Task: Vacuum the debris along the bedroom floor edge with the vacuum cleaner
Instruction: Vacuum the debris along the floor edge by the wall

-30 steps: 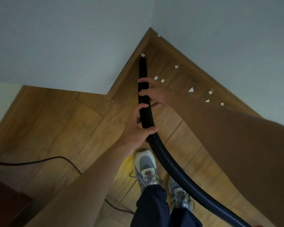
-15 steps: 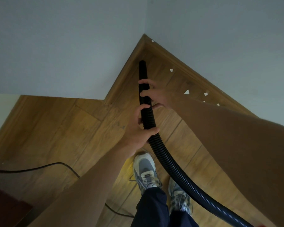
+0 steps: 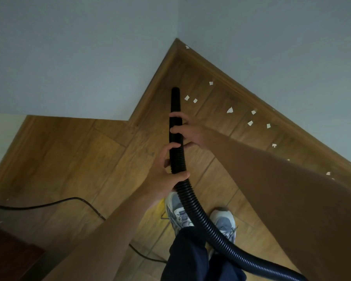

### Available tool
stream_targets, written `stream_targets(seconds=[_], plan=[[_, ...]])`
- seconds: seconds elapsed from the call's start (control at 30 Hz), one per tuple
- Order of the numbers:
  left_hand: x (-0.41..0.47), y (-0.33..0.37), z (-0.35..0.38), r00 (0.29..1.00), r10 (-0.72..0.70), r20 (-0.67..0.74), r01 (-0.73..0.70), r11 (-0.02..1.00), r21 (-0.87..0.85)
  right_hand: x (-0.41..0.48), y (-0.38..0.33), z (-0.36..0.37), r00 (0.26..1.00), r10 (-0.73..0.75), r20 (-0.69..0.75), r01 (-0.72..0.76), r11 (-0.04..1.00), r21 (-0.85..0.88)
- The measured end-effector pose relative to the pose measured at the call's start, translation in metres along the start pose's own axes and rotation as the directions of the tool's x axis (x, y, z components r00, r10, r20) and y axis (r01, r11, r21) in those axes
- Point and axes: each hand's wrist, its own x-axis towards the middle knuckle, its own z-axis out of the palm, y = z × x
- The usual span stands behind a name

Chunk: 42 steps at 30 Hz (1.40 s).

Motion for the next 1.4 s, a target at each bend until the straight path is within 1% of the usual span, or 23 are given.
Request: stream_targets(seconds=[0.13, 0.27, 0.47, 0.67, 0.97, 1.1, 1.2, 1.4], plan=[[-0.013, -0.011, -0.004, 0.996, -0.070, 0.051, 0.068, 0.997, 0.030, -0.014, 0.021, 0.007, 0.999, 0.040, 0.007, -0.040, 0.997, 0.072], [-0.017, -0.017, 0.000, 0.993, -0.097, 0.061, 0.093, 0.993, 0.068, -0.022, 0.035, 0.004, 0.999, 0.043, -0.010, -0.041, 0.992, 0.119], [-0.005, -0.015, 0.013, 0.996, -0.062, 0.065, 0.051, 0.987, 0.152, -0.025, 0.038, -0.014, 0.998, 0.029, -0.051, -0.021, 0.988, 0.154], [0.007, -0.003, 0.027, 0.997, -0.048, 0.061, 0.036, 0.981, 0.188, -0.022, 0.035, -0.032, 0.996, 0.010, -0.092, 0.006, 0.986, 0.167], [0.028, 0.022, 0.049, 0.994, -0.034, 0.105, 0.016, 0.986, 0.168, -0.017, 0.021, -0.068, 0.992, -0.035, -0.123, 0.054, 0.986, 0.155], [0.033, 0.025, 0.058, 0.995, -0.015, 0.100, -0.006, 0.979, 0.205, -0.018, 0.022, -0.078, 0.990, -0.044, -0.133, 0.065, 0.985, 0.159], [0.032, 0.024, 0.062, 0.994, -0.027, 0.107, 0.003, 0.975, 0.223, -0.024, 0.027, -0.081, 0.989, -0.043, -0.139, 0.069, 0.980, 0.189], [0.015, 0.010, 0.069, 0.983, -0.106, 0.148, 0.062, 0.959, 0.277, -0.041, 0.052, -0.078, 0.992, -0.004, -0.125, 0.033, 0.972, 0.234]])
